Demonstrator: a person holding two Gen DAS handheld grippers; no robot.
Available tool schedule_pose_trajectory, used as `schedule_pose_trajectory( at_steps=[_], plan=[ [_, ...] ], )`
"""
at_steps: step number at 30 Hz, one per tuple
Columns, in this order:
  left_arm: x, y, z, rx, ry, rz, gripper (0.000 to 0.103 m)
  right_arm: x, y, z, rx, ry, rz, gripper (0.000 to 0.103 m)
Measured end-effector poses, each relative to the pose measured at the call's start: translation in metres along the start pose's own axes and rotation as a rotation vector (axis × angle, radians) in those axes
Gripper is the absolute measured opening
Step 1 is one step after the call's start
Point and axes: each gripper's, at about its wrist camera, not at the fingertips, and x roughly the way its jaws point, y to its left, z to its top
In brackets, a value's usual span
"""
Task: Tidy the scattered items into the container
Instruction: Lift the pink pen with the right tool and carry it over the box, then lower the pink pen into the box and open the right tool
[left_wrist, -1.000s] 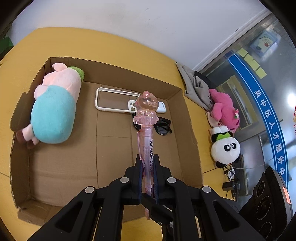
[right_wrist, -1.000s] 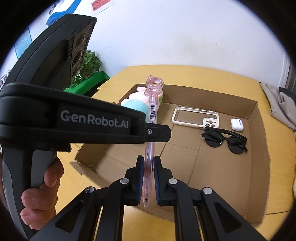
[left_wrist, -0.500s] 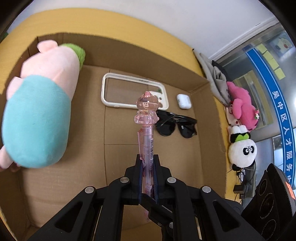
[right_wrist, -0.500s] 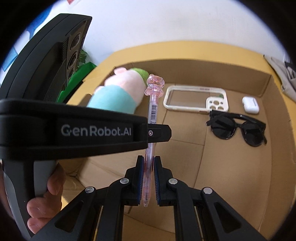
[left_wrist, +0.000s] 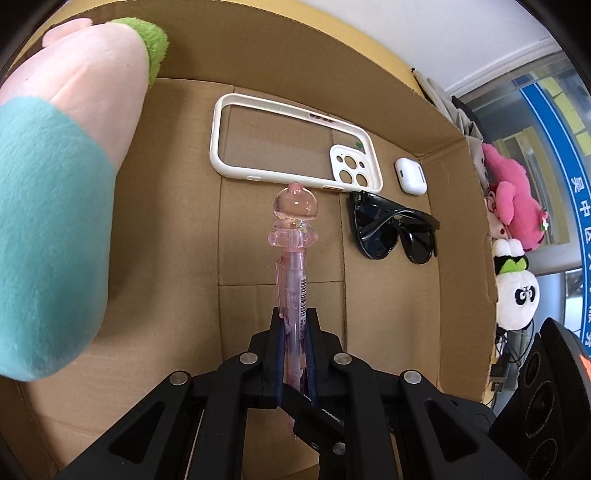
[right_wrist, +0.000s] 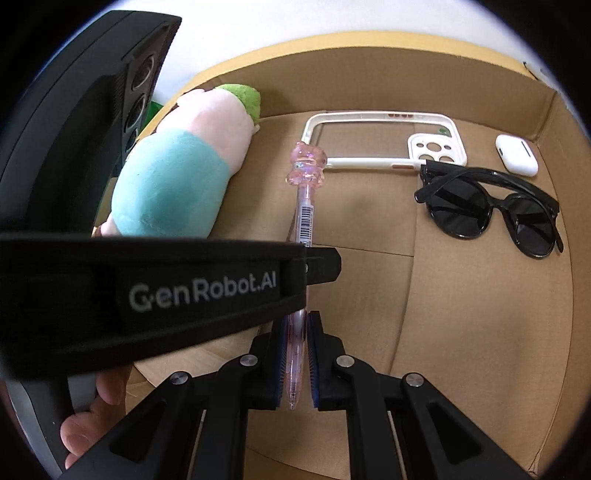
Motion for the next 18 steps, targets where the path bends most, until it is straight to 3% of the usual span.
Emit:
schedule_pose_trajectory(
  at_steps=[18],
  plan=[
    [0.01,0.006,0.015,0.01,0.038,0.007,0.009,0.014,-0.004,0.015,0.025,0.071,0.004,0.009]
  ],
)
